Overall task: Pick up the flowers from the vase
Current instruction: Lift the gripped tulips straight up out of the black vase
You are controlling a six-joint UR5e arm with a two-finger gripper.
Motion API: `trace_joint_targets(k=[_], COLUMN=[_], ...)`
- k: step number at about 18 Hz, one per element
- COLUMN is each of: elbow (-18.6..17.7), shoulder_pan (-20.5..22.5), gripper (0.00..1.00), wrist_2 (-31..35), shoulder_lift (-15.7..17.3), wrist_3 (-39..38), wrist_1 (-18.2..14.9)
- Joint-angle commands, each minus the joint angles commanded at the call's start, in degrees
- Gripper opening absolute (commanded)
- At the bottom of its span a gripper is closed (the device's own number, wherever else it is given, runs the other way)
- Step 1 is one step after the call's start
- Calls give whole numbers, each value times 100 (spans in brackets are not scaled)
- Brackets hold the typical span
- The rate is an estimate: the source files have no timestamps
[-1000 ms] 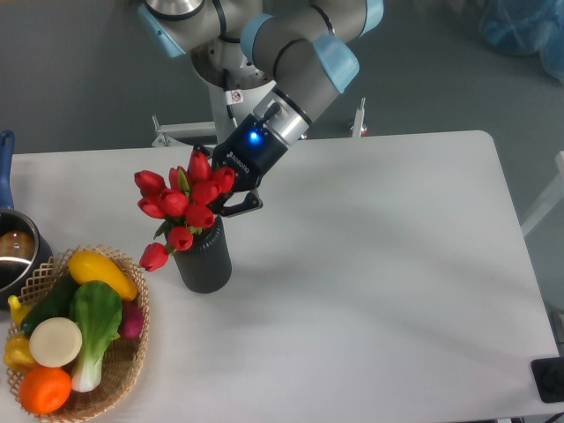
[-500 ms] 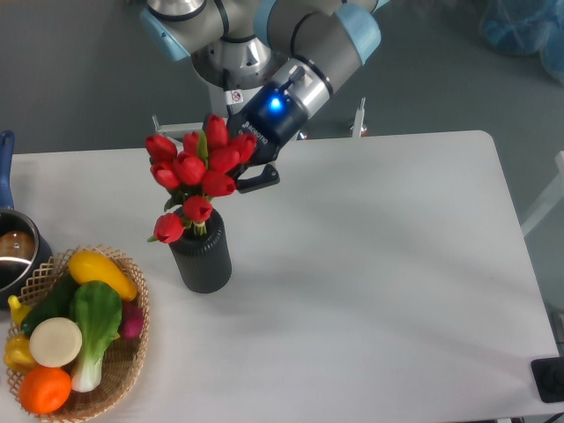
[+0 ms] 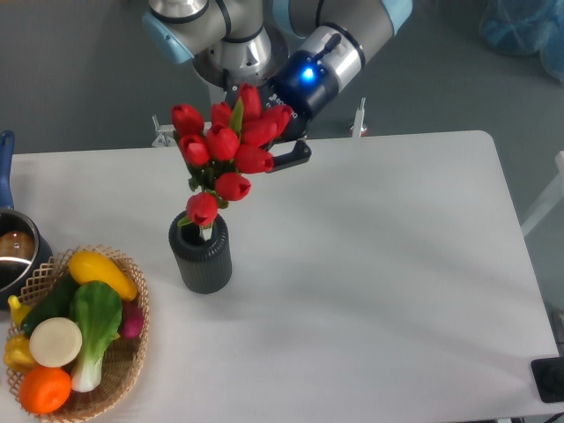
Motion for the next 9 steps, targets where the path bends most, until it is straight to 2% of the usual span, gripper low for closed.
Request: trace_joint_targets(k=[9], elbow=[9], shoulder_pan=[114], gripper=[0], wrist_2=[-61], shoulder_lift=[132], wrist_3=[-342], wrist_1=[0])
